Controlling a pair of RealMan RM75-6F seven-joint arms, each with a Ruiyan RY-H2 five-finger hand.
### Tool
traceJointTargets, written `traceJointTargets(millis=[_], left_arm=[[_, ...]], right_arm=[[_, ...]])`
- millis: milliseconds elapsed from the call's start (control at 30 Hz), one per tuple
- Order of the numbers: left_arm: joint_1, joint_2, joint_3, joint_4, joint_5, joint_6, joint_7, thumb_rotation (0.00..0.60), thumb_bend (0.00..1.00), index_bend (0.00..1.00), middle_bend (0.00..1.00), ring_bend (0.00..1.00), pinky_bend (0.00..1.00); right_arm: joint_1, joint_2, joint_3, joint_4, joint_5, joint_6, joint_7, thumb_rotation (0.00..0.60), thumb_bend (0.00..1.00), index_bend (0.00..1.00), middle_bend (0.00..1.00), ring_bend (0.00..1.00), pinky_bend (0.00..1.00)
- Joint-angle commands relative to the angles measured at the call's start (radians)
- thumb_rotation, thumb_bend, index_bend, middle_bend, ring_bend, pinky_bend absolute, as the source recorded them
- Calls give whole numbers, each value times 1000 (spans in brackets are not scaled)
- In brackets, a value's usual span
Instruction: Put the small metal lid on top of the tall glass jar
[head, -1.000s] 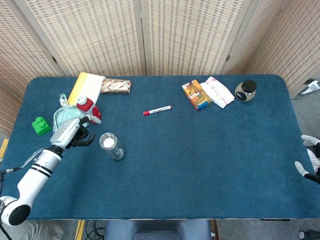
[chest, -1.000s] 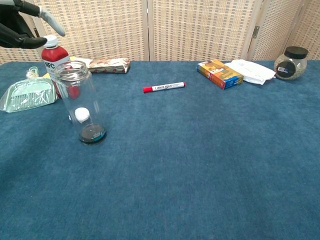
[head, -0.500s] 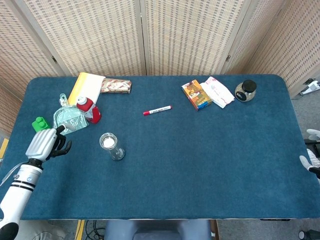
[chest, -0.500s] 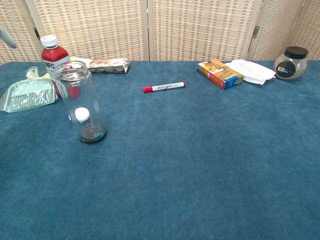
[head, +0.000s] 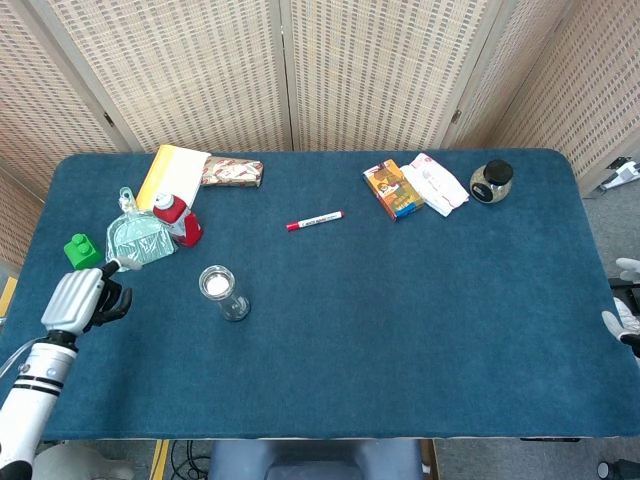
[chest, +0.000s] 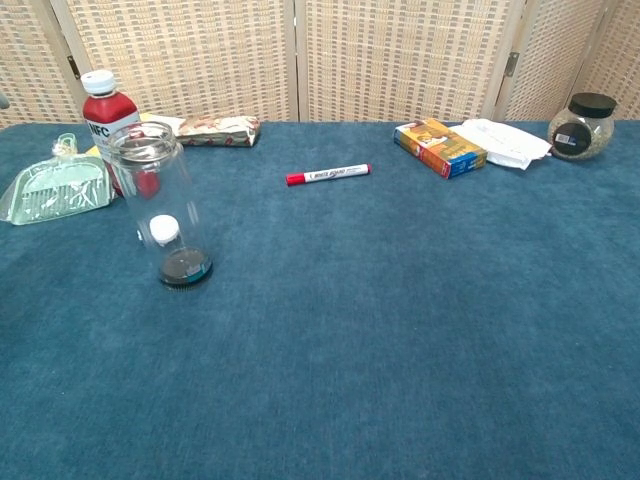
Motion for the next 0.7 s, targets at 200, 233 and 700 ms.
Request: traceJointTargets(millis=[200, 233, 700], left_arm=[[-6, 10, -2, 4, 77, -59, -115, 600, 583, 276, 932, 912, 1000], [-10, 13, -3, 5, 86, -73, -133, 600, 598, 269, 946, 925, 1000], [-85, 19, -19, 34, 182, -211, -280, 600, 655, 253, 985, 965, 1000]], right_arm=[[3, -1, 0, 2, -4, -3, 4, 600, 227, 262, 341, 221, 333], [3, -1, 1, 3, -4, -3, 4, 600, 227, 262, 341, 221, 333], [11, 13, 14, 3, 17, -18, 19, 600, 227, 262, 341, 222, 333]])
